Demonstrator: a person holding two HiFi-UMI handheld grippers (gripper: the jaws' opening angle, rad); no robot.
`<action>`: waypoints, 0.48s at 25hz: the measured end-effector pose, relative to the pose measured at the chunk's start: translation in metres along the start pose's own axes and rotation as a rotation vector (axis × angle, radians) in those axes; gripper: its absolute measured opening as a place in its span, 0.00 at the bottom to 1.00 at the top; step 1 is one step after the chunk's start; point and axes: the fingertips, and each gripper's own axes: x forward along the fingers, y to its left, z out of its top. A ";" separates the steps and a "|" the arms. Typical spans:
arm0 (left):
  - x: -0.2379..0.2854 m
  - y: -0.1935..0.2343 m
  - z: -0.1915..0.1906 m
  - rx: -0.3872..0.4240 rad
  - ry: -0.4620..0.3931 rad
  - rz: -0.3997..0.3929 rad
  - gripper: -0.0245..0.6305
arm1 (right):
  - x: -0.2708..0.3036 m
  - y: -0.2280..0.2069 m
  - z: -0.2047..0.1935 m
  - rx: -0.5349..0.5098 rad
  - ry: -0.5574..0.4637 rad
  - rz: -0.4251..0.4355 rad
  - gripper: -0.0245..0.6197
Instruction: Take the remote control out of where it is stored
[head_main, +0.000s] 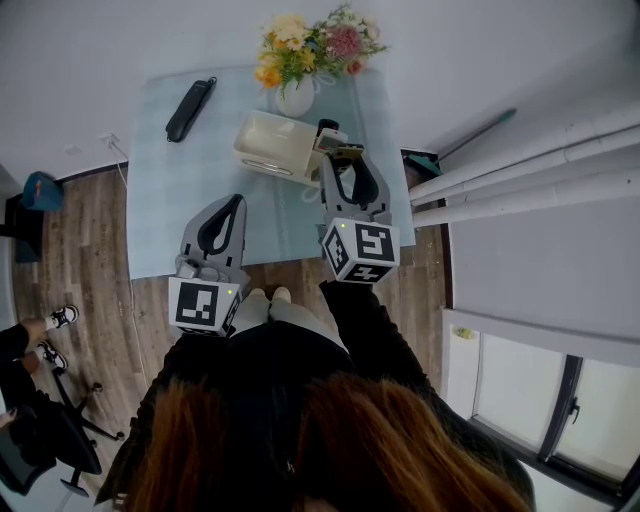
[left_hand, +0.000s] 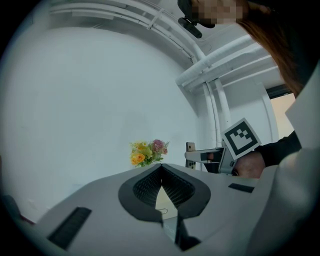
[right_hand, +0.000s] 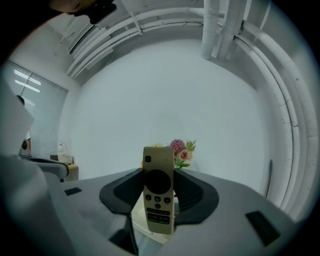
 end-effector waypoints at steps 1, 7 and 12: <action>0.000 0.000 0.000 0.001 0.000 0.000 0.04 | -0.003 0.001 0.001 0.005 -0.001 0.005 0.34; -0.002 0.003 0.001 -0.001 -0.005 0.009 0.04 | -0.019 0.008 0.008 -0.024 0.000 0.040 0.34; -0.004 0.004 0.000 -0.002 -0.003 0.009 0.04 | -0.030 0.012 0.001 -0.050 0.020 0.061 0.34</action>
